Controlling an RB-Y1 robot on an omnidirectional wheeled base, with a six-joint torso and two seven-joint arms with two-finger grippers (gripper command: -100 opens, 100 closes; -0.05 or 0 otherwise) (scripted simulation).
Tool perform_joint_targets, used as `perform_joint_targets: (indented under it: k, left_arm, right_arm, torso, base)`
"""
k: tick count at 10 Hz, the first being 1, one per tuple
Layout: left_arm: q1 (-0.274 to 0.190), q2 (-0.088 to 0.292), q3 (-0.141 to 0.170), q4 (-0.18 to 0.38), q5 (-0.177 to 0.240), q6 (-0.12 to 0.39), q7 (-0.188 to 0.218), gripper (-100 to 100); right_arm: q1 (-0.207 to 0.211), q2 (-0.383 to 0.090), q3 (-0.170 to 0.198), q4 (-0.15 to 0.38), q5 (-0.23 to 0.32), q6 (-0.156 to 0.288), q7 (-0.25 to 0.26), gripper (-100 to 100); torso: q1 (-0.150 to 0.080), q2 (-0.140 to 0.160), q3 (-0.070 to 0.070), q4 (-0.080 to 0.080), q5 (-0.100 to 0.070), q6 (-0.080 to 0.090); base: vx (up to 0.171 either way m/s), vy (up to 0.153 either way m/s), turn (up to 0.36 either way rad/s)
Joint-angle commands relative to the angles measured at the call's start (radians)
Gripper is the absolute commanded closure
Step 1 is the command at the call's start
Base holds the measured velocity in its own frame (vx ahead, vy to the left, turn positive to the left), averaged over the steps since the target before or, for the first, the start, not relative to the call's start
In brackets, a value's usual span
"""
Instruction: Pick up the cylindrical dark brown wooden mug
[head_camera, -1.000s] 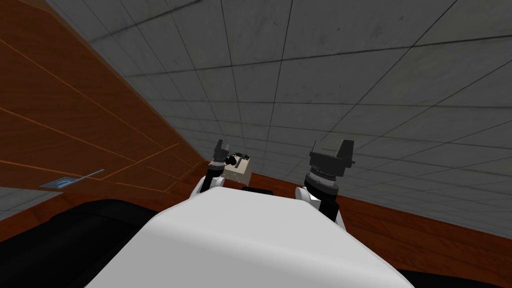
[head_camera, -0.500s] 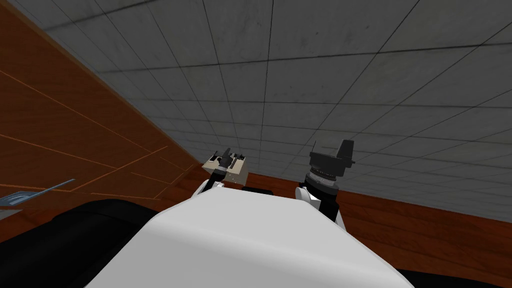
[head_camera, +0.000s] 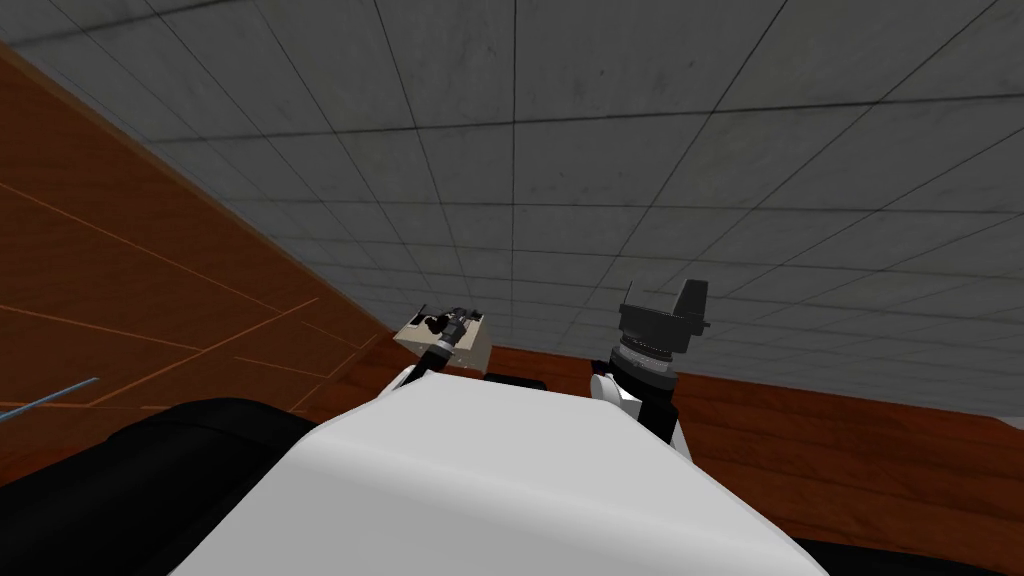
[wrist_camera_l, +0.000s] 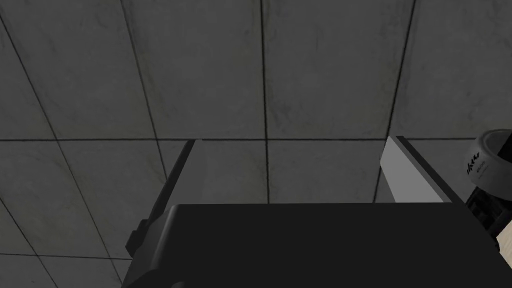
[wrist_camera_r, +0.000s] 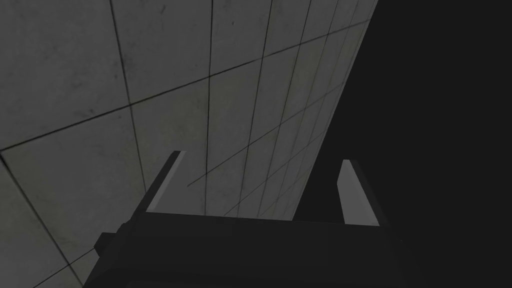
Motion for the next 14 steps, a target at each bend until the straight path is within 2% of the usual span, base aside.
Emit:
perform_joint_targets:
  k: [1, 2, 3, 4, 5, 6, 7, 9, 11, 13, 14]
  left_arm:
    - [-0.005, 0.015, -0.013, 0.035, 0.008, 0.004, 0.005, -100]
    - [-0.002, 0.05, -0.035, 0.071, 0.028, 0.024, 0.014, -100]
    - [-0.002, 0.05, -0.035, 0.074, 0.028, 0.024, 0.014, -100]
    - [0.001, 0.085, -0.056, 0.114, 0.047, 0.044, 0.021, -100]
    - [0.001, 0.085, -0.056, 0.114, 0.047, 0.044, 0.021, -100]
    - [0.004, 0.118, -0.077, 0.147, 0.066, 0.063, 0.028, -100]
    - [0.004, 0.118, -0.077, 0.154, 0.066, 0.063, 0.028, -100]
    - [0.008, 0.179, -0.118, 0.22, 0.103, 0.099, 0.037, -100]
    - [0.008, 0.184, -0.118, 0.239, 0.103, 0.099, 0.037, -100]
    - [0.009, 0.245, -0.157, 0.309, 0.138, 0.13, 0.038, -100]
    - [0.009, 0.245, -0.157, 0.327, 0.138, 0.13, 0.038, -100]
  right_arm:
    - [0.0, 0.0, 0.0, 0.0, 0.0, 0.0, 0.0, 0]
    - [0.0, 0.0, 0.0, 0.0, 0.0, 0.0, 0.0, 0]
    - [0.0, 0.0, 0.0, 0.0, 0.0, 0.0, 0.0, 0]
    - [0.0, 0.0, 0.0, 0.0, 0.0, 0.0, 0.0, 0]
    - [0.0, 0.0, 0.0, 0.0, 0.0, 0.0, 0.0, 0]
    - [0.0, 0.0, 0.0, 0.0, 0.0, 0.0, 0.0, 0]
    - [0.0, 0.0, 0.0, 0.0, 0.0, 0.0, 0.0, 0]
    - [0.0, 0.0, 0.0, 0.0, 0.0, 0.0, 0.0, 0]
    - [0.0, 0.0, 0.0, 0.0, 0.0, 0.0, 0.0, 0]
    - [0.0, 0.0, 0.0, 0.0, 0.0, 0.0, 0.0, 0]
    - [0.0, 0.0, 0.0, 0.0, 0.0, 0.0, 0.0, 0]
  torso:
    - [0.0, 0.0, 0.0, 0.0, 0.0, 0.0]
    - [0.001, 0.0, 0.0, 0.0, 0.0, 0.0]
    - [0.0, 0.0, 0.0, 0.0, 0.0, 0.0]
    - [0.001, 0.0, 0.0, 0.0, 0.0, 0.0]
    - [0.001, 0.0, 0.0, 0.0, 0.0, 0.0]
    - [0.001, 0.0, 0.0, 0.0, 0.0, 0.0]
    - [0.001, -0.001, 0.0, 0.0, 0.0, 0.0]
    - [0.001, -0.001, 0.0, 0.0, 0.0, 0.0]
    - [0.0, -0.002, -0.001, 0.0, 0.0, 0.0]
    - [0.002, -0.001, 0.0, 0.0, 0.0, 0.0]
    - [0.001, -0.002, -0.001, 0.0, 0.0, 0.0]
  base:
    - [0.003, -0.051, -0.051]
    - [0.005, -0.062, -0.105]
    - [0.002, -0.045, -0.049]
    - [0.006, -0.055, -0.11]
    - [0.008, -0.046, -0.049]
    - [0.017, -0.057, -0.114]
    - [0.013, -0.047, -0.046]
    - [0.029, -0.067, -0.138]
    - [0.022, -0.042, -0.003]
    - [0.031, -0.048, -0.144]
    - [0.043, -0.046, -0.034]
